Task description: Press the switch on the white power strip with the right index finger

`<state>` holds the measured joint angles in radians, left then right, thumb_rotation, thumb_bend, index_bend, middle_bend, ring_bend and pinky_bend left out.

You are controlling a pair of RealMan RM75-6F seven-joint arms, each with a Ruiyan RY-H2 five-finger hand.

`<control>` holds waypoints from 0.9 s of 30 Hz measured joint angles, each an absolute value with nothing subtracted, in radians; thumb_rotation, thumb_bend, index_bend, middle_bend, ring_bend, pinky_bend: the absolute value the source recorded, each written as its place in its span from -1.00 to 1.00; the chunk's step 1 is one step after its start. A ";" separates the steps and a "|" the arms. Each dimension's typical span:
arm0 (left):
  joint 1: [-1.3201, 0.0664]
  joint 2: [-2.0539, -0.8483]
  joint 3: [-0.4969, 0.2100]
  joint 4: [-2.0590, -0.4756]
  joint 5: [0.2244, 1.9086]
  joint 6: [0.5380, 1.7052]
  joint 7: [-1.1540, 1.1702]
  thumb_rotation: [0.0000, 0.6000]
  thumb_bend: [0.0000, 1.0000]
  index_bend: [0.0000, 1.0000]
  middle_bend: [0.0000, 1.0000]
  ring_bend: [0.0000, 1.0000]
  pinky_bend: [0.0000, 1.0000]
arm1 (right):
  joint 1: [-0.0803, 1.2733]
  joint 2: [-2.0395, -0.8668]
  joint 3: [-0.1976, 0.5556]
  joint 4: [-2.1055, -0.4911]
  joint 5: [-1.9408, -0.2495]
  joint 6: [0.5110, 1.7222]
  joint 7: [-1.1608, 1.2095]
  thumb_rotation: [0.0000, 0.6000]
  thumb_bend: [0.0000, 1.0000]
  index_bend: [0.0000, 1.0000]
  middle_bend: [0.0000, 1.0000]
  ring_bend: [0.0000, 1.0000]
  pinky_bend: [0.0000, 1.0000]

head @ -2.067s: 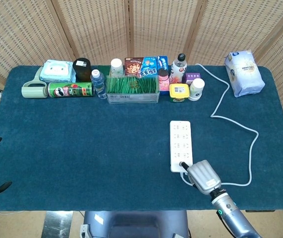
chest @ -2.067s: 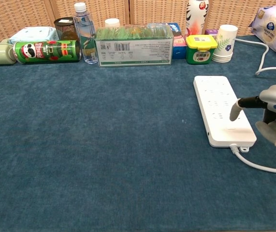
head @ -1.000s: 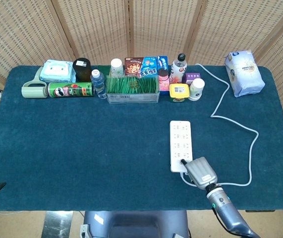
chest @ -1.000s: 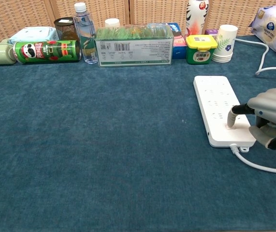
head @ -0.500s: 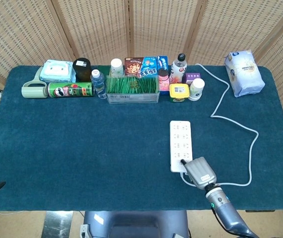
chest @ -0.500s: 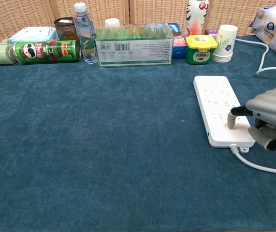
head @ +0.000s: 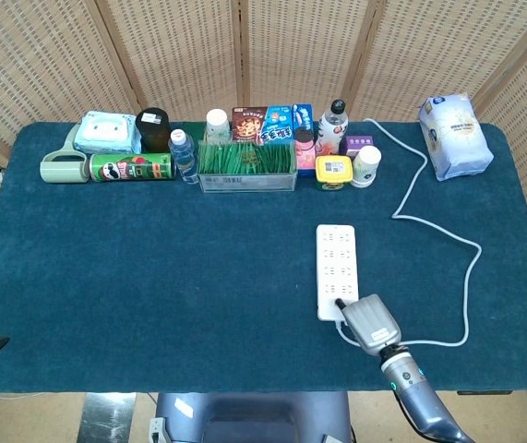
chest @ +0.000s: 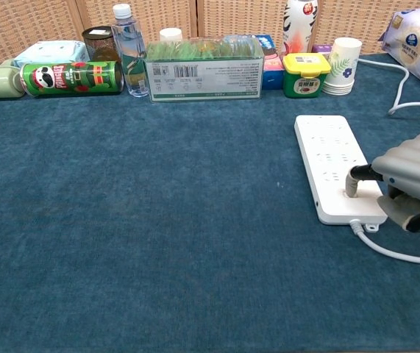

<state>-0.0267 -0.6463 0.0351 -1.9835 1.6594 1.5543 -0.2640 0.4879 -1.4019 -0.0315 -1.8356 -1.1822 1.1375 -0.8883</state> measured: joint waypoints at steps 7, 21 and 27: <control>-0.027 -0.647 0.035 -1.978 1.662 1.556 -0.272 1.00 -0.77 -1.00 -1.00 -1.00 -0.96 | 0.502 -1.376 0.031 -1.883 -1.201 1.178 -0.863 1.00 0.51 -0.39 0.86 1.00 1.00; -0.036 -0.655 0.034 -1.980 1.644 1.530 -0.248 1.00 -0.78 -1.00 -1.00 -1.00 -0.96 | 0.459 -1.235 0.090 -2.004 -1.325 1.307 -0.676 1.00 -0.97 -0.79 -0.46 -0.36 0.01; -0.034 -0.662 0.030 -1.983 1.617 1.526 -0.204 1.00 -0.78 -1.00 -1.00 -1.00 -0.96 | 0.386 -1.159 0.070 -1.999 -1.427 1.401 -0.520 1.00 -1.00 -0.80 -0.85 -0.84 -0.57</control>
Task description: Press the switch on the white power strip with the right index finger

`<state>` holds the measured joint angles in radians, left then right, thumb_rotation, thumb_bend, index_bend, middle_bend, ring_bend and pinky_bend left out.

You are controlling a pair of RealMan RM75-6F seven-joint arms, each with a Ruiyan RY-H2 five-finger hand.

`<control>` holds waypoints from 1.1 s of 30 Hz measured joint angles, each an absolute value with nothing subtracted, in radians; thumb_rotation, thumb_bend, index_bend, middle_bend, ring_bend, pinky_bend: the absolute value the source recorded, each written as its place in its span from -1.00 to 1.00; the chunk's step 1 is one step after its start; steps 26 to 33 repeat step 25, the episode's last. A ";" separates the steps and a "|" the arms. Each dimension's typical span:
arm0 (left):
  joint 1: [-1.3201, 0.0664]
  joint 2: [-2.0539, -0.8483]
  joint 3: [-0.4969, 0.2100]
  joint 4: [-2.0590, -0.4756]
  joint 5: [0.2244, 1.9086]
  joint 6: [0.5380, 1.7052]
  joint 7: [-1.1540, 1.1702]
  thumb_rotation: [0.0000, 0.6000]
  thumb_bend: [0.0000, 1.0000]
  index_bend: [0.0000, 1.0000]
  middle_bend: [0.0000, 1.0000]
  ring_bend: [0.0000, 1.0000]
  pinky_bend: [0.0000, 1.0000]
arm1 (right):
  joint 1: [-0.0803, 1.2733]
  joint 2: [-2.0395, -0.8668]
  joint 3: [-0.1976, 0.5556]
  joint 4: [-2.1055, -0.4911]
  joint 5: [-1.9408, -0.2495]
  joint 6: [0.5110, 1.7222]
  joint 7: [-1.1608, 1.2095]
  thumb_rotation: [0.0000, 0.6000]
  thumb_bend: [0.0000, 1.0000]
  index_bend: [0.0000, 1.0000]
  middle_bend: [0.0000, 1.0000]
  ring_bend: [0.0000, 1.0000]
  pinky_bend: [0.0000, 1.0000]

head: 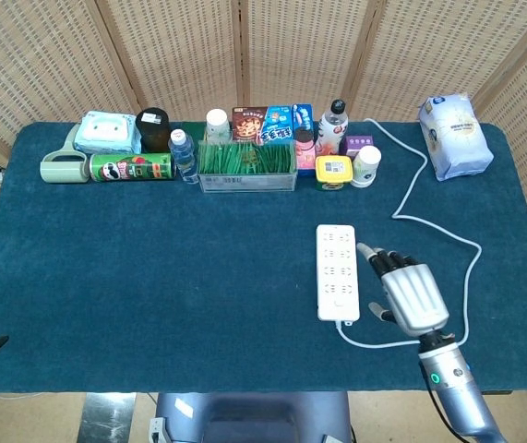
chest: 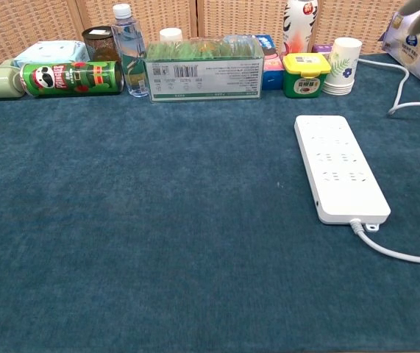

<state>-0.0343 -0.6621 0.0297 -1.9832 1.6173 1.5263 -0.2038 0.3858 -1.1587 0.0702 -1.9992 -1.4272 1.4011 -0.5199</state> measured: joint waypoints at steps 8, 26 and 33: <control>-0.027 -0.705 0.021 -1.976 1.582 1.532 -0.107 1.00 -0.78 -1.00 -1.00 -1.00 -0.96 | 0.275 -1.087 0.028 -1.881 -1.525 1.531 -0.401 1.00 -1.00 -0.78 -0.92 -0.97 -0.70; -0.009 -0.783 0.029 -1.890 1.586 1.542 -0.112 1.00 -0.77 -1.00 -1.00 -1.00 -0.96 | 0.150 -1.070 0.006 -1.648 -1.507 1.586 -0.214 1.00 -1.00 -0.78 -0.93 -0.97 -0.71; -0.009 -0.783 0.029 -1.890 1.586 1.542 -0.112 1.00 -0.77 -1.00 -1.00 -1.00 -0.96 | 0.150 -1.070 0.006 -1.648 -1.507 1.586 -0.214 1.00 -1.00 -0.78 -0.93 -0.97 -0.71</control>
